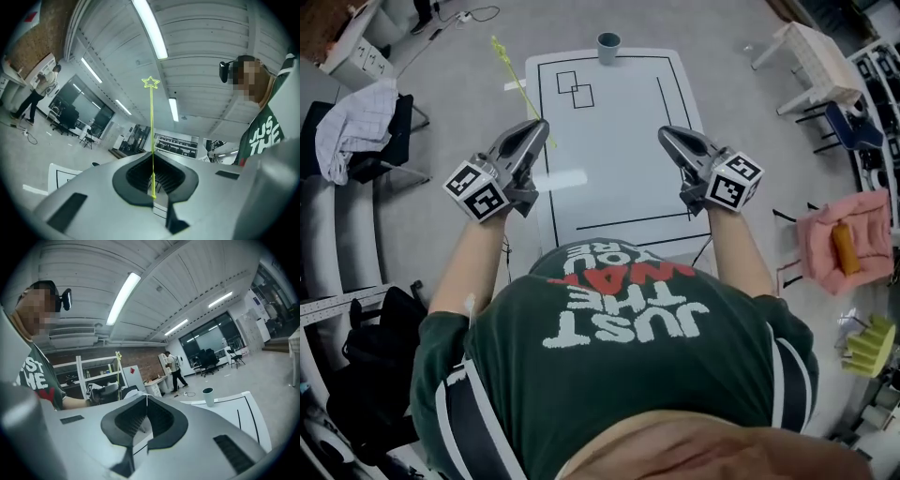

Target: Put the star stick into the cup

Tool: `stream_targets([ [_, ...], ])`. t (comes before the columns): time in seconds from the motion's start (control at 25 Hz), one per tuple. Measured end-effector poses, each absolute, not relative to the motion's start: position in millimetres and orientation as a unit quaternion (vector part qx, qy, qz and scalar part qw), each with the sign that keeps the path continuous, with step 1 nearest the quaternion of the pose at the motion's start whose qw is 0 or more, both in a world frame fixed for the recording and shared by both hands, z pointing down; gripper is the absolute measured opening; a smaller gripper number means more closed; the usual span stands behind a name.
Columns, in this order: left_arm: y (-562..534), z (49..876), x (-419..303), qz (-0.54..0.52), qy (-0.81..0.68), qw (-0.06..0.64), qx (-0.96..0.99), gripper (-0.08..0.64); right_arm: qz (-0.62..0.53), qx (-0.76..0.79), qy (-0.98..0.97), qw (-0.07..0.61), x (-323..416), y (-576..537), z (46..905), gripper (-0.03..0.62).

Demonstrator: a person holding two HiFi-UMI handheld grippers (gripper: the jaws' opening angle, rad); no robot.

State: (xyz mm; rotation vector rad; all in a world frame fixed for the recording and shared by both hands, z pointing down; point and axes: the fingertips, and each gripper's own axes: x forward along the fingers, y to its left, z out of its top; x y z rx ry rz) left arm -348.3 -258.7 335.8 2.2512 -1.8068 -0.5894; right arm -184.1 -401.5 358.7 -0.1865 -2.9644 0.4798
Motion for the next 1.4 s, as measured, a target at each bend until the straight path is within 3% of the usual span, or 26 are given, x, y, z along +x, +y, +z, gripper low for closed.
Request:
stream_targets([
  [0.44,-385.8,323.4,-425.3,-0.161,-0.608,0.067,0.775,0.014,0.151,-0.057,-0.986,0.051,-254.5,-504.8,375.7,0.035],
  [0.92,-545.5,405.8,-540.0,-0.154,-0.62,0.069,0.766,0.014,0.164,-0.057,-0.984,0.05,-369.1,-609.7,443.1,0.035],
  [1.4,-675.7,484.7,-549.4,-0.124,-0.623,0.04,0.772,0.014,0.188,-0.052,-0.98,0.042,-402.1,-663.5,517.4,0.035],
])
